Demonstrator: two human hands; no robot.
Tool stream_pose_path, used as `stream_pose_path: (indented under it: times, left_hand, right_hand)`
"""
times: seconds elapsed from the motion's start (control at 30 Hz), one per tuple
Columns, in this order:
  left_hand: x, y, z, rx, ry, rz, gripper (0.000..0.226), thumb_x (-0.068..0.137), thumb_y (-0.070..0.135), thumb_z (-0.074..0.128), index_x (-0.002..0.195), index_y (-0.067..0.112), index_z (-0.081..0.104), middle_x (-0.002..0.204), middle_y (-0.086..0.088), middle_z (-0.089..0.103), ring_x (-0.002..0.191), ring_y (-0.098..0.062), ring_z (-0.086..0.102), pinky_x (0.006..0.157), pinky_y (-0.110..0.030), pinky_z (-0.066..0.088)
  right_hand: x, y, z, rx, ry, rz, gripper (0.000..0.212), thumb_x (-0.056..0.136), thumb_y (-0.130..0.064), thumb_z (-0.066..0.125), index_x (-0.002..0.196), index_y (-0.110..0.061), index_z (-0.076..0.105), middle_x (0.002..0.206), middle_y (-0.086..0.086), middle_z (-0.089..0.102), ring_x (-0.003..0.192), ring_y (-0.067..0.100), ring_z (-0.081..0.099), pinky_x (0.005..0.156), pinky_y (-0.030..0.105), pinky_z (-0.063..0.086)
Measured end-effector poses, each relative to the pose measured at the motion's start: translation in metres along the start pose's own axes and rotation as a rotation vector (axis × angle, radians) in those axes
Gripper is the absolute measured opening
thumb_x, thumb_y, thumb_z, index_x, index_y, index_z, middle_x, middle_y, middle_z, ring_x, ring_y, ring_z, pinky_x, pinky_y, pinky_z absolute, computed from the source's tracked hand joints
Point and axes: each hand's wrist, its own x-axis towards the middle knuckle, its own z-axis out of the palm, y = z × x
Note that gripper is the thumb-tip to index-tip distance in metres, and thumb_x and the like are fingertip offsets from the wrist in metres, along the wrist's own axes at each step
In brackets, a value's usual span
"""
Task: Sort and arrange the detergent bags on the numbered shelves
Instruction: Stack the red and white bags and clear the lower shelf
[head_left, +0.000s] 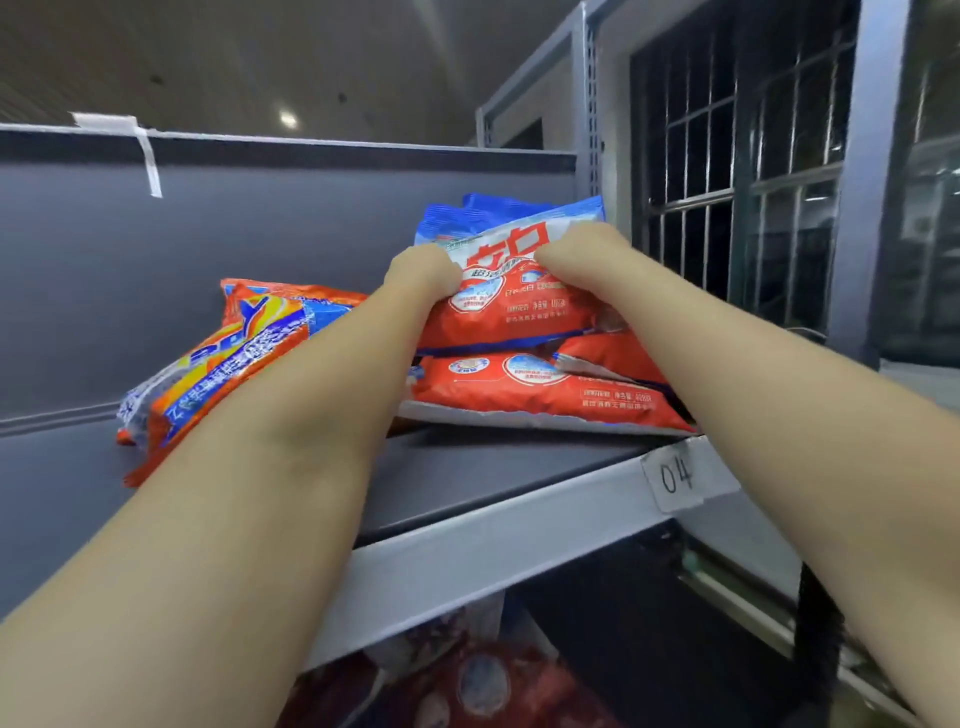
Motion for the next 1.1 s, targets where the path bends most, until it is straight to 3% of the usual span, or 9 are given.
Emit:
stream_pose_path:
  times: [0.13,0.27,0.33,0.43,0.63,0.77,0.93,1.1]
  left_hand:
    - [-0.029,-0.002,-0.011,0.069,0.121,0.059,0.039,0.096,0.024,0.039,0.126,0.003,0.053,0.131,-0.018,0.053,0.118,-0.036,0.050,0.092,-0.038,0.042]
    - [-0.081,0.004,-0.025,0.091,0.217,0.134,0.041,0.095,0.028,0.039,0.127,0.006,0.054,0.129,-0.018,0.052,0.117,-0.035,0.049,0.091,-0.040,0.042]
    - [-0.115,0.010,-0.029,0.102,0.240,0.171,0.041,0.095,0.031,0.040,0.126,0.009,0.055,0.127,-0.016,0.054,0.116,-0.035,0.050,0.087,-0.039,0.042]
    - [-0.173,0.019,-0.033,0.095,0.320,0.237,0.037,0.096,0.033,0.039,0.118,0.011,0.059,0.119,-0.011,0.059,0.109,-0.031,0.053,0.076,-0.036,0.040]
    - [-0.293,0.014,-0.009,-0.085,0.443,0.392,0.039,0.090,0.033,0.036,0.098,0.010,0.066,0.095,-0.008,0.068,0.089,-0.030,0.061,0.070,-0.041,0.049]
    - [-0.361,-0.006,0.034,-0.108,0.369,0.386,0.036,0.088,0.031,0.038,0.096,0.012,0.068,0.089,-0.004,0.069,0.082,-0.027,0.063,0.066,-0.038,0.052]
    - [-0.407,-0.044,0.095,-0.039,0.072,0.180,0.026,0.094,0.029,0.045,0.105,0.015,0.064,0.100,-0.002,0.066,0.094,-0.024,0.059,0.076,-0.037,0.048]
    - [-0.431,-0.101,0.136,-0.054,-0.087,-0.083,0.031,0.095,0.029,0.046,0.121,0.018,0.059,0.115,-0.004,0.061,0.106,-0.025,0.055,0.080,-0.031,0.043]
  right_hand:
    - [-0.012,0.010,-0.025,-0.076,0.114,-0.030,0.036,0.094,-0.023,0.043,0.118,0.001,0.056,0.124,0.019,0.058,0.113,0.034,0.055,0.070,0.027,0.041]
    - [-0.054,0.018,-0.045,-0.057,0.170,-0.133,0.023,0.094,-0.022,0.044,0.093,-0.004,0.058,0.089,0.021,0.057,0.102,0.034,0.055,0.061,0.027,0.031]
    - [-0.084,0.023,-0.046,-0.012,0.189,-0.219,0.024,0.095,-0.021,0.042,0.090,-0.004,0.058,0.095,0.022,0.059,0.097,0.033,0.053,0.067,0.031,0.034]
    - [-0.134,0.034,-0.043,0.111,0.193,-0.324,0.029,0.092,-0.017,0.044,0.106,-0.002,0.064,0.112,0.015,0.065,0.107,0.032,0.055,0.087,0.036,0.040]
    - [-0.235,0.079,-0.020,0.275,0.154,-0.398,0.022,0.091,-0.014,0.051,0.106,-0.007,0.064,0.107,0.009,0.064,0.099,0.023,0.058,0.082,0.023,0.037]
    - [-0.290,0.117,0.014,0.319,0.001,-0.334,0.020,0.092,-0.015,0.051,0.108,-0.011,0.063,0.104,0.002,0.060,0.092,0.011,0.050,0.076,0.014,0.030]
    - [-0.322,0.157,0.077,0.222,-0.309,-0.152,0.024,0.095,-0.019,0.046,0.114,-0.009,0.058,0.104,0.001,0.055,0.099,0.016,0.052,0.077,0.022,0.033]
    - [-0.329,0.174,0.136,0.147,-0.539,0.025,0.018,0.091,-0.013,0.049,0.080,0.000,0.052,0.084,0.010,0.053,0.086,0.028,0.052,0.066,0.028,0.029]
